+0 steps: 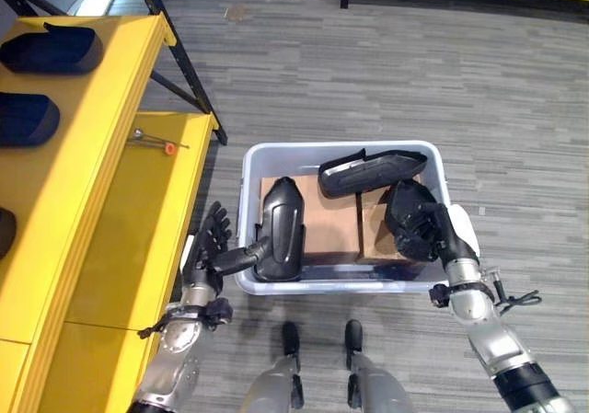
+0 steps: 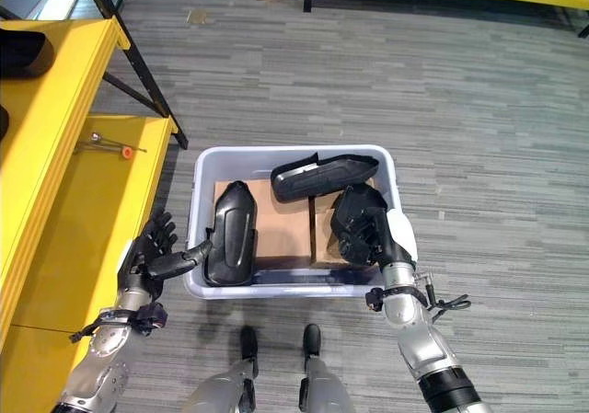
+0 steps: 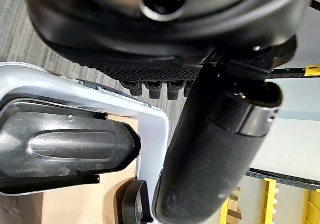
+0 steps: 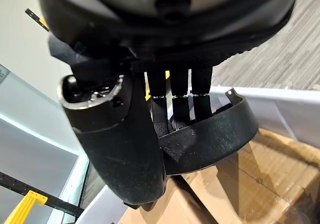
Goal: Move parts from the plastic box to the shelf.
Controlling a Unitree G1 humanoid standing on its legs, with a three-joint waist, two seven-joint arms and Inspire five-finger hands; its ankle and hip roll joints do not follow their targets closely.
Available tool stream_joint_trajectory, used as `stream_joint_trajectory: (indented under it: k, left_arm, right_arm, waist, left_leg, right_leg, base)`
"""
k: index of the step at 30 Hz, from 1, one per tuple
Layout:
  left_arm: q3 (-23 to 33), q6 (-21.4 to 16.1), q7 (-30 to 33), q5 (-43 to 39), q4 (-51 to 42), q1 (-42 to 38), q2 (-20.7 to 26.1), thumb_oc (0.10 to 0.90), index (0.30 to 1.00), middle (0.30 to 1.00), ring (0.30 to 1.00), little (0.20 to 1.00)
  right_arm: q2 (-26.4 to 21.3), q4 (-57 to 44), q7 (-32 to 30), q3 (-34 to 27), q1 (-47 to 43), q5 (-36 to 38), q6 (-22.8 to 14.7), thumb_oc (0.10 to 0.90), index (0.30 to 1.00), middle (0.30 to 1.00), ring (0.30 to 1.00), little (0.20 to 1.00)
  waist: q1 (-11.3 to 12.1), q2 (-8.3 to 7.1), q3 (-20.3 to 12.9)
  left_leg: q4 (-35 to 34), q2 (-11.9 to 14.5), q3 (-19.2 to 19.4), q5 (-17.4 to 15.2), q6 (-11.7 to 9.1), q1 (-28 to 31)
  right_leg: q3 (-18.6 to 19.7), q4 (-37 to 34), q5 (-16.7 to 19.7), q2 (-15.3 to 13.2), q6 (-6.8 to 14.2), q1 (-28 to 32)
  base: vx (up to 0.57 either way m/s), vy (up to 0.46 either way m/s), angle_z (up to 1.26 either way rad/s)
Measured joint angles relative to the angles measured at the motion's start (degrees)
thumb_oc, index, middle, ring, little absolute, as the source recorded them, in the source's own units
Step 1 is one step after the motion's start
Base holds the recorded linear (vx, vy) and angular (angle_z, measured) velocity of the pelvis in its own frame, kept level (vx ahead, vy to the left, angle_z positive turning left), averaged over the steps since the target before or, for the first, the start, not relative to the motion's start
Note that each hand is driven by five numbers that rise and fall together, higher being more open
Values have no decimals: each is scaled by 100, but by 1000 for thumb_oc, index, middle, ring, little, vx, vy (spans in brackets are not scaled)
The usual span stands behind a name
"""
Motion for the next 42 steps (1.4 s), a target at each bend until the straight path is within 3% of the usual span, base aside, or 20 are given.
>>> stream_joint_trajectory:
  k: [10,22,42]
  left_arm:
    - [49,21,-109,266,1,191,-17,900,1000,1000,1000,1000]
    - [244,124,-245,494,3,750,-241,900,1000,1000,1000,1000]
    - [229,125,-319,500,5,766,-435,900,1000,1000,1000,1000]
  right_arm:
    - [-12,-943,28,-455,338,-7,-227,400,300,300,300,300]
    - [-447,-1871,378,-665,700,-116,-591,400,300,300,300,300]
    - [-589,-1872,431,-649,638,-118,-625,400,300,300,300,300]
  waist:
    - [-65,-30,-376]
    - [-206,-22,-879]
    - [-175,58,-935]
  left_leg:
    - [-2,11,110,-59,-18,88]
    - [-6,108,174,-161,-72,344]
    - [-22,118,152,-171,-76,367]
  right_leg:
    - [140,-3,-12,16,6,28]
    - [175,-4,-123,108,-33,252]
    - [156,-3,-138,120,-56,292]
  base:
    - [14,-29,-7]
    - [37,-48,-3]
    - [2,-7,0]
